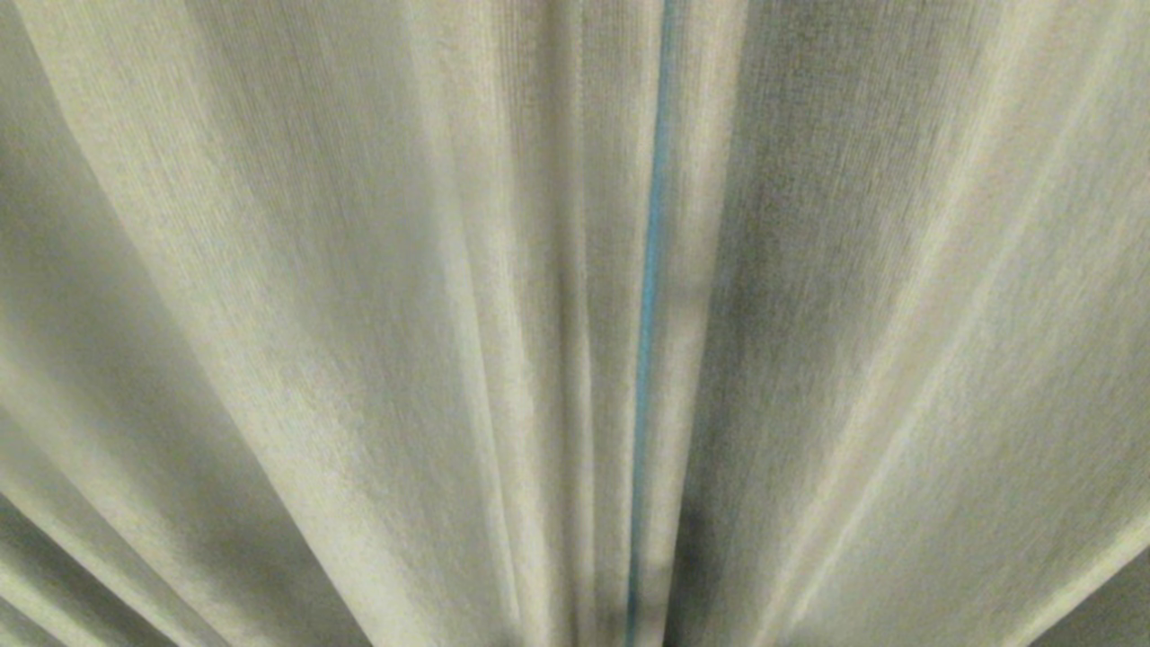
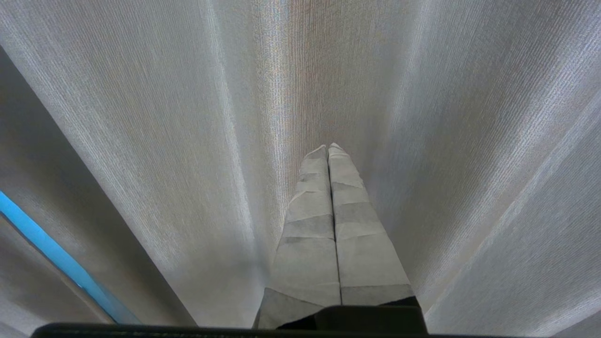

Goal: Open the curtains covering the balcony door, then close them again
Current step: Pull the outer curtains open on both sides

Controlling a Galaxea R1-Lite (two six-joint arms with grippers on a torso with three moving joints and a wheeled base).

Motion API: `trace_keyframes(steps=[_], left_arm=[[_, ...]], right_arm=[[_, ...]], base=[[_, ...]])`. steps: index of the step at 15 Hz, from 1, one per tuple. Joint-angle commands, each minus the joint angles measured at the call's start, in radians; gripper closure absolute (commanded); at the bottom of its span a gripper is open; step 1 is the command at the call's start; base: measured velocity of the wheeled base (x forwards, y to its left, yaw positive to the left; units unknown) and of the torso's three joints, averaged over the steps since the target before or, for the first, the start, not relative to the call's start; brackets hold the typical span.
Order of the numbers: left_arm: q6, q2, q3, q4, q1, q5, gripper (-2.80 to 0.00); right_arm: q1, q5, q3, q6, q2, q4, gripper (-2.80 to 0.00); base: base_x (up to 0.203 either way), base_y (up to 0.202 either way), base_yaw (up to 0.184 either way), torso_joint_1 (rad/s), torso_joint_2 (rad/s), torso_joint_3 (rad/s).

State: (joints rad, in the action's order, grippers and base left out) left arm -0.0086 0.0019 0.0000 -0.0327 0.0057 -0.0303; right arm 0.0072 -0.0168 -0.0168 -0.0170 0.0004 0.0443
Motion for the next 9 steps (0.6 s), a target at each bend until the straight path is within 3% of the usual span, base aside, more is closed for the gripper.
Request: trace_keyframes(steps=[1,9], left_arm=[[-0.001,0.000,0.000,-0.001,0.000,0.000,0.00],[-0.001,0.000,0.000,0.000,0.000,0.000,0.00]], right_arm=[[0.000,0.000,0.001,0.000,0.000,0.000,0.00],[0.000,0.001,0.001,-0.004,0.000,0.000,0.00]], base=[[0.000,0.000,0.000,0.000,0.00,0.000],[0.000,0.000,0.000,0.000,0.00,0.000]])
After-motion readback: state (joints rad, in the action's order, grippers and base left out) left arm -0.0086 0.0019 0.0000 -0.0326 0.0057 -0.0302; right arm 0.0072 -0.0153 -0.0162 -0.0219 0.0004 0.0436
